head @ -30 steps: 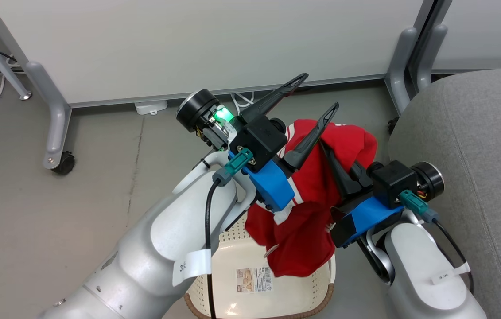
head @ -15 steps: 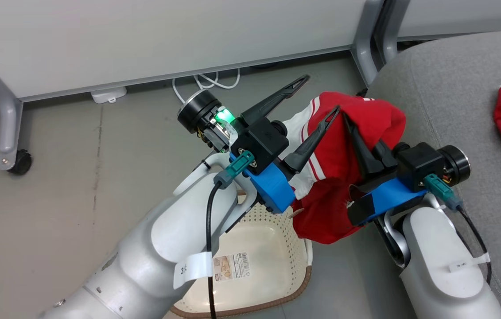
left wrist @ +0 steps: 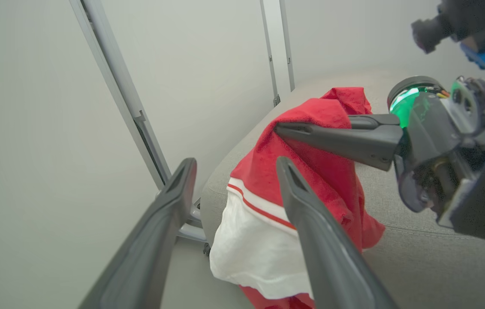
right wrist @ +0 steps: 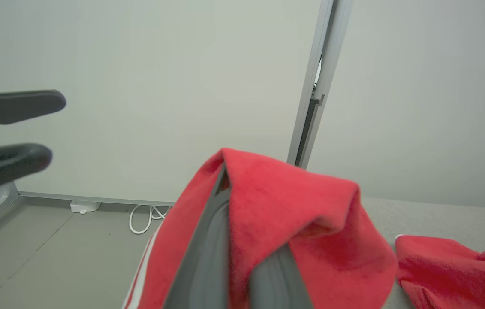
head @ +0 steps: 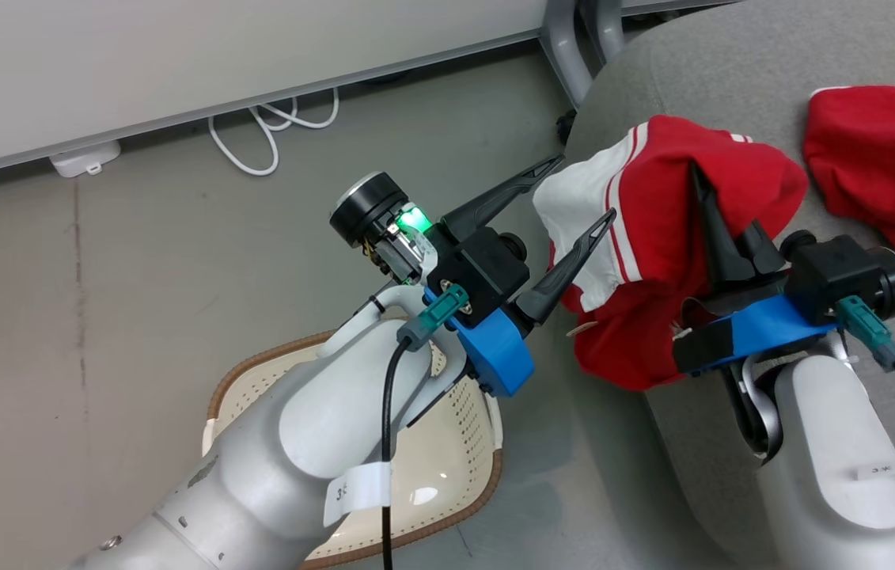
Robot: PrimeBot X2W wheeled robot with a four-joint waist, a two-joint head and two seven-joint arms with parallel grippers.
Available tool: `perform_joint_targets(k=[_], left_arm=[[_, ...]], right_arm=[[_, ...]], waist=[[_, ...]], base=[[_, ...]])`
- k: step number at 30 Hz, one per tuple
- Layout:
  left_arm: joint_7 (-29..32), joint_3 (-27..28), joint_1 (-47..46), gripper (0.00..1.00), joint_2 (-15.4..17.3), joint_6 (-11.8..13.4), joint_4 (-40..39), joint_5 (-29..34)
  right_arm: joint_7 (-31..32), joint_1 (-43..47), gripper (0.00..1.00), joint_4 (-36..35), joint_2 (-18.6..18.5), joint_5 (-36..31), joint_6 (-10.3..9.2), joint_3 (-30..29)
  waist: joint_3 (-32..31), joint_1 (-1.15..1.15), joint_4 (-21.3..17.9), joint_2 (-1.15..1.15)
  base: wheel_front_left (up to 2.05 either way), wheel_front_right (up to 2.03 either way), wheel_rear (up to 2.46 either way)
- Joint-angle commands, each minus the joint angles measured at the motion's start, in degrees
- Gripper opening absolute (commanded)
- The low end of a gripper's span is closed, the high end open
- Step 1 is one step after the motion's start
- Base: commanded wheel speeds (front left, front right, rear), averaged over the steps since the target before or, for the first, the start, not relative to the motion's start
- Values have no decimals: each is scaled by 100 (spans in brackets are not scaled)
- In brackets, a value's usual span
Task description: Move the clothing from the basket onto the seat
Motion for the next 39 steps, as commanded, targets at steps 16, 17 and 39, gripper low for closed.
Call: perform_joint_targets(k=[16,17,39], left_arm=[[-16,-453,-46,100,57,-4,121,-131],[-15,-467,-53,100,54,-4,127,-140],[-15,-544,-158,100,27,-4,65,-176]], right_arm=[[0,614,0,-444,0,51,1,-928],[-1,648,0,-453,0,34,1,-957],[-1,509,0,-815,-1,-23,1,-1171]], waist=[[218,0,-833,0],[223,0,-861,0],[386,0,-832,0]], base=[[0,0,0],[0,0,0],[0,0,0]])
